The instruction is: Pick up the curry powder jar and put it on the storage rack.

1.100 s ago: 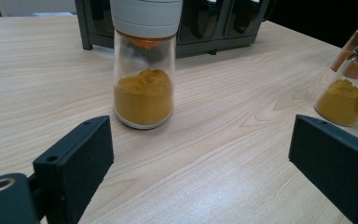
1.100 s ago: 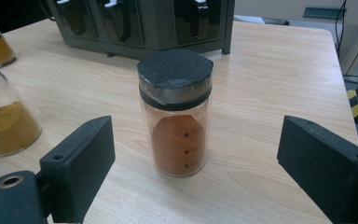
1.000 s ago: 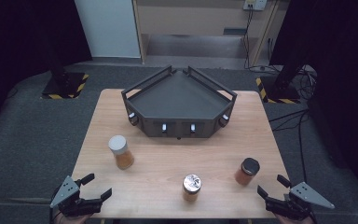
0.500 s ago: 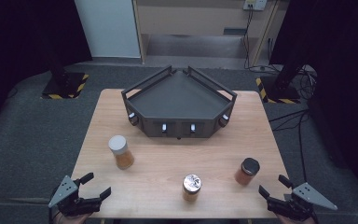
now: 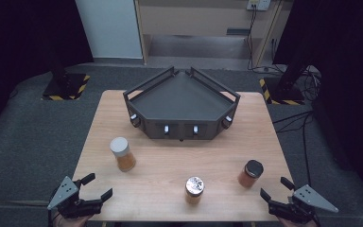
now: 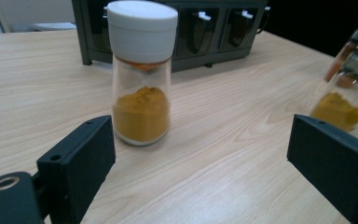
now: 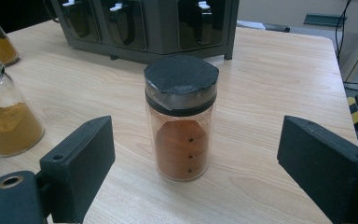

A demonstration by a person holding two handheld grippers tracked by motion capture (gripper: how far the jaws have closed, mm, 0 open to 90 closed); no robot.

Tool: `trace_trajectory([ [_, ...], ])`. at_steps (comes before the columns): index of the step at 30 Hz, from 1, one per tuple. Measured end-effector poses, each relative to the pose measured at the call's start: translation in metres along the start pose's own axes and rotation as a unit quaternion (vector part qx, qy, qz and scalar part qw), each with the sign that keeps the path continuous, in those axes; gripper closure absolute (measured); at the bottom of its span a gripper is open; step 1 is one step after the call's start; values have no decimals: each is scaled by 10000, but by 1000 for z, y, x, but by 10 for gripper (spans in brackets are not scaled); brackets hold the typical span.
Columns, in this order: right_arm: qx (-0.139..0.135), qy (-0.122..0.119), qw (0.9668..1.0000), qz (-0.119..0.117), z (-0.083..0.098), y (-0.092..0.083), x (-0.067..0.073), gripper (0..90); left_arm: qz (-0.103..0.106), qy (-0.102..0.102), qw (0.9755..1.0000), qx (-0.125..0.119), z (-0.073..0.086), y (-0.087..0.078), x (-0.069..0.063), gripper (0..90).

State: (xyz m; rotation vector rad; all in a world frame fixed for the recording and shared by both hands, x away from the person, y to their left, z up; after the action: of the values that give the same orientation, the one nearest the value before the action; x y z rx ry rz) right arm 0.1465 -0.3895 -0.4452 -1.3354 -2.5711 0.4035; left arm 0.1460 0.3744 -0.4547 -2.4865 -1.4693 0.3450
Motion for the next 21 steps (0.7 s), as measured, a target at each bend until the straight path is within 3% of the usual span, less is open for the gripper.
trace_trajectory([
  [21, 32, 4, 10000, -14, 0, 1, 0, 110, 135, 56, 9997, 190, -41, 0, 4, 74],
])
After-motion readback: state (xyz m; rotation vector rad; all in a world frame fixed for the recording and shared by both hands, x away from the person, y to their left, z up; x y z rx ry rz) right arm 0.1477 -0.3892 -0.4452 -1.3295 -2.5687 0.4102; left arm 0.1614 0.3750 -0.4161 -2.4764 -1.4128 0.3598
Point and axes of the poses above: each handheld gripper's, and its own axes: y roughly forward along the jaws, z roughly out of its underside, x roughly to its left, the point moved 2 cm from there along y, roughly forward along the jaws, and after that the axes turned 7 degrees about -z, right-handed, at the moved point
